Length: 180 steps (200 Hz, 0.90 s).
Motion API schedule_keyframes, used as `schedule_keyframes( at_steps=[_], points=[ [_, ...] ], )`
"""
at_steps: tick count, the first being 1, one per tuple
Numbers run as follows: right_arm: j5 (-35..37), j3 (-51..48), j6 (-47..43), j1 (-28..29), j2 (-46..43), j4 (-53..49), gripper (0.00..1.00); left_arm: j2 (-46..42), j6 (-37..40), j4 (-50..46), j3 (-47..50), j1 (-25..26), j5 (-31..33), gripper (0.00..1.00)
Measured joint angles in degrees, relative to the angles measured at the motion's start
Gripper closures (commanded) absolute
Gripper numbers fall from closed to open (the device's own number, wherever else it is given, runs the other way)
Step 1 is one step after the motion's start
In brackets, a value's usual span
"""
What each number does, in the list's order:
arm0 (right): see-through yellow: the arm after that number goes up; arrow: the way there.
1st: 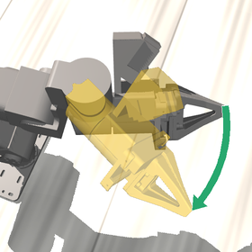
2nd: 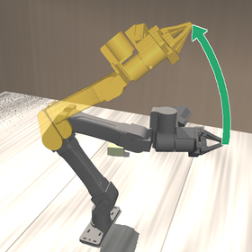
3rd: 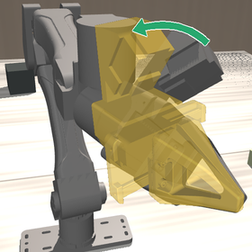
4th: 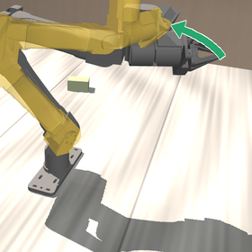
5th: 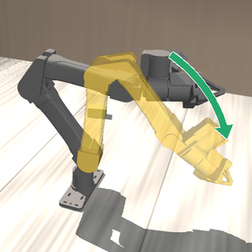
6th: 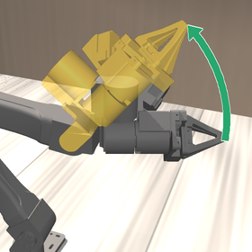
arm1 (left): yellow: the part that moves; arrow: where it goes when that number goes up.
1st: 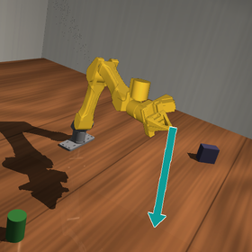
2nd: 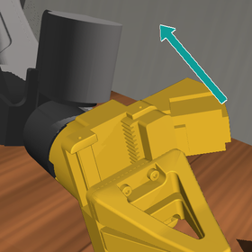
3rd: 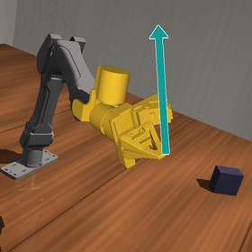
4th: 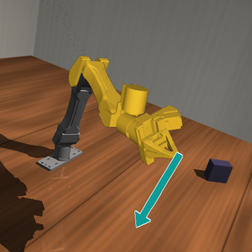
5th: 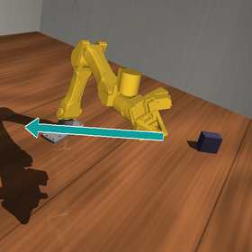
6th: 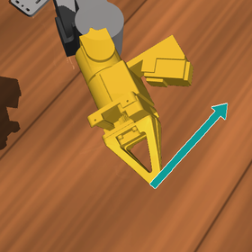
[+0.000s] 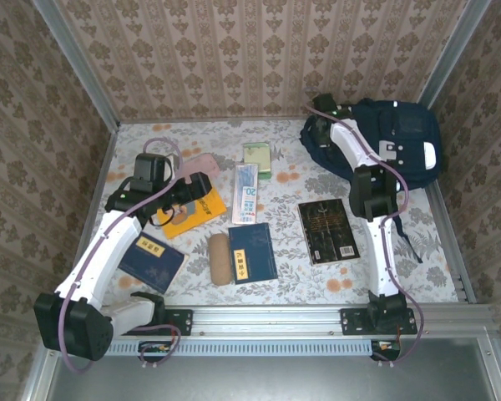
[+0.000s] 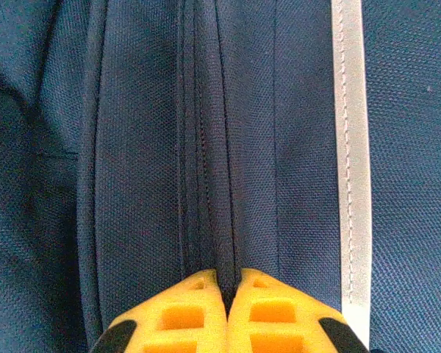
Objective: Pack the student bag
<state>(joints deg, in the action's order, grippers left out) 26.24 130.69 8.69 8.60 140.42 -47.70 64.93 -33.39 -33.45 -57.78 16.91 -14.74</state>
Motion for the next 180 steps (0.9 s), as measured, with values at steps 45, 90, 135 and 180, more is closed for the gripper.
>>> schedule_keyframes(
  at_steps=[45, 90, 135, 180],
  points=[
    [-6.7, -11.4, -1.3, -0.5, -13.1, 3.5, 1.0, 0.0, 0.8, 0.0, 0.0, 1.5, 1.0, 0.01],
    [-14.2, -20.1, -2.4, 0.3, -23.3, 7.7, 1.0, 3.0, 0.3, -0.2, -3.3, 2.6, 0.0, 0.04],
    [-25.0, -35.8, -4.0, 2.0, -35.1, 16.6, 1.0, 11.6, 0.3, -1.1, -17.2, 8.8, -0.1, 0.03],
    [-37.2, -52.9, -5.4, 2.2, -46.9, 28.3, 1.0, 26.3, 0.4, -1.2, -33.1, 8.9, -0.4, 0.03]
  ],
)
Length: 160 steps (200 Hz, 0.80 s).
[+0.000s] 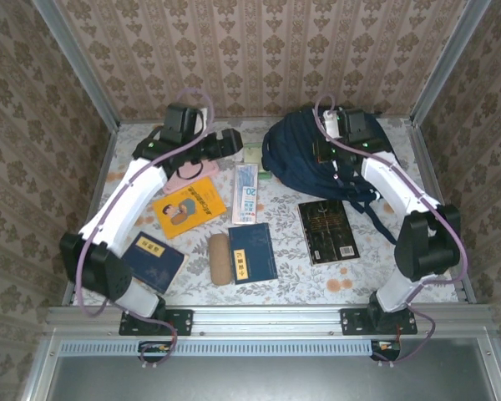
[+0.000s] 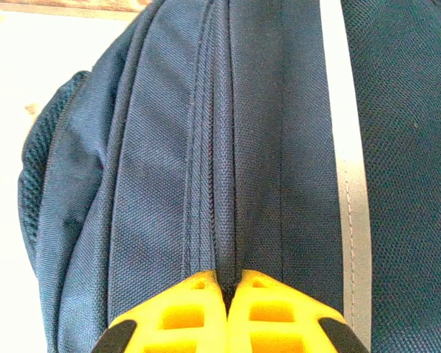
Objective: Pack the student bag
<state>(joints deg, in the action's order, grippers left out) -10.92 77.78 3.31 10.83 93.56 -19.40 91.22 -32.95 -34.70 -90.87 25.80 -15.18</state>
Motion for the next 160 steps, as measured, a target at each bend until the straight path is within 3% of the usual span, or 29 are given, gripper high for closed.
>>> schedule_keyframes(
  at_steps=[54, 98, 112, 139, 160],
  points=[
    [-13.1, -15.5, -6.2, 0.8, -9.9, 8.9, 1.0, 28.4, 2.3, -5.0, -22.6, 0.0, -8.8, 0.06],
    [-12.8, -24.7, -5.2, 3.7, -11.4, 14.6, 1.0, 35.5, 2.1, -6.7, -24.7, -0.4, -14.1, 0.07],
    [-9.9, -26.7, -3.1, 6.3, -12.2, 15.0, 0.63, 35.5, 2.1, -6.7, -25.1, -0.6, -14.4, 0.07],
    [-6.3, -28.4, 3.7, 9.9, -15.5, 18.3, 0.24, 35.5, 2.1, -6.4, -26.7, -0.6, -15.4, 0.07],
    [0.4, -31.1, 11.0, 10.0, -23.1, 18.1, 0.22, 35.7, 2.1, -6.3, -26.7, -0.3, -15.9, 0.06]
  ],
)
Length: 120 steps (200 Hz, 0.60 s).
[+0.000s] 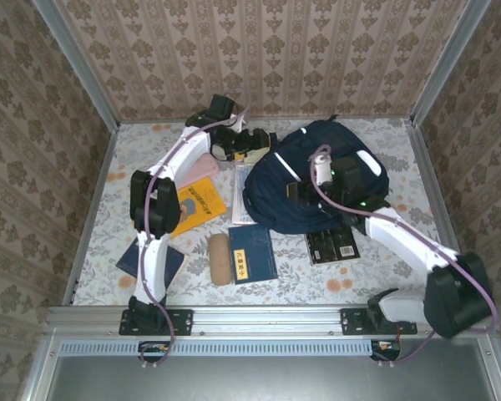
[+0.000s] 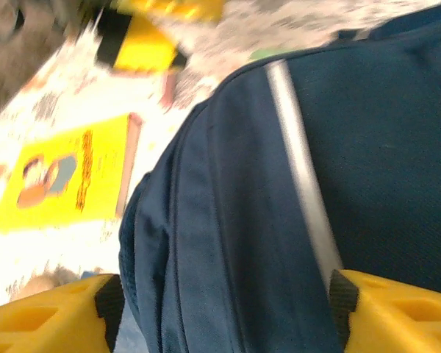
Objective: Pack the student bag
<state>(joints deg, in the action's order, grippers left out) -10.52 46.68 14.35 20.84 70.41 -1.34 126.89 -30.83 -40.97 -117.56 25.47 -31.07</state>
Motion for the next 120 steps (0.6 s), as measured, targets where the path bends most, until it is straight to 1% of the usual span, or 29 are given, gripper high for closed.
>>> schedule_keyframes(
  at_steps=[6, 26, 41, 62, 85, 108, 114, 120],
  points=[
    [2.2, 0.0, 2.0, -0.2, -2.1, -1.5, 0.22, 0.2, 0.0, 0.0, 0.0, 0.0, -0.3, 0.06],
    [8.0, 0.3, 9.8, -2.0, -7.4, -7.4, 0.31, 1.4, 0.2, 0.0, -0.1, 0.1, -1.2, 0.06],
    [9.7, -0.2, 16.5, -4.9, -9.5, -11.8, 0.31, 2.6, 0.7, -0.5, -0.3, 0.4, -1.7, 0.07],
    [9.3, -4.3, 24.9, -8.2, -11.3, -15.7, 0.3, 4.2, 1.3, -1.1, -0.8, 1.2, -1.9, 0.08],
    [8.2, -8.6, 31.4, -8.6, -11.3, -20.6, 0.29, 5.6, 2.2, -1.7, -1.6, 2.8, -2.3, 0.1],
    [7.0, -9.4, 36.6, -9.3, -9.1, -23.8, 0.28, 7.5, 3.0, -3.6, -4.2, 4.5, -2.1, 0.1],
    [6.6, -9.4, 37.4, -9.5, -8.2, -23.7, 0.27, 8.2, 3.2, -4.2, -5.3, 4.7, -2.1, 0.14],
    [5.9, -9.5, 38.4, -9.8, -7.1, -23.6, 0.27, 8.9, 3.5, -4.8, -6.5, 4.9, -2.1, 0.21]
  ],
)
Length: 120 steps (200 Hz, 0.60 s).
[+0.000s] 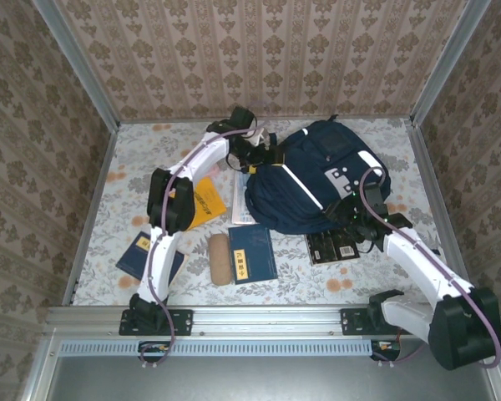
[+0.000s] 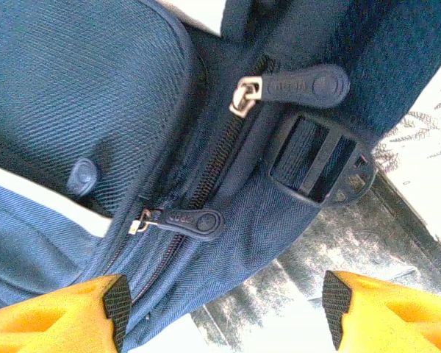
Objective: Pack the student bag
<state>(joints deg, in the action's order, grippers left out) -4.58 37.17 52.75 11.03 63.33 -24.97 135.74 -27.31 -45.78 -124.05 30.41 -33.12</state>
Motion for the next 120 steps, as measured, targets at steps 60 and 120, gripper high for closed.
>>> schedule_keyframes(
  at_steps=[60, 120],
  points=[
    [-5.4, -4.3, 6.0, -1.8, 5.6, 5.1, 0.27, 5.9, 3.3, -5.7, -8.4, 2.4, 3.3, 0.91],
    [-2.7, -6.1, 7.1, -4.5, -0.9, 2.4, 0.0, -1.3, -3.6, 1.0, 1.0, 2.5, 1.8, 1.0]
  ],
)
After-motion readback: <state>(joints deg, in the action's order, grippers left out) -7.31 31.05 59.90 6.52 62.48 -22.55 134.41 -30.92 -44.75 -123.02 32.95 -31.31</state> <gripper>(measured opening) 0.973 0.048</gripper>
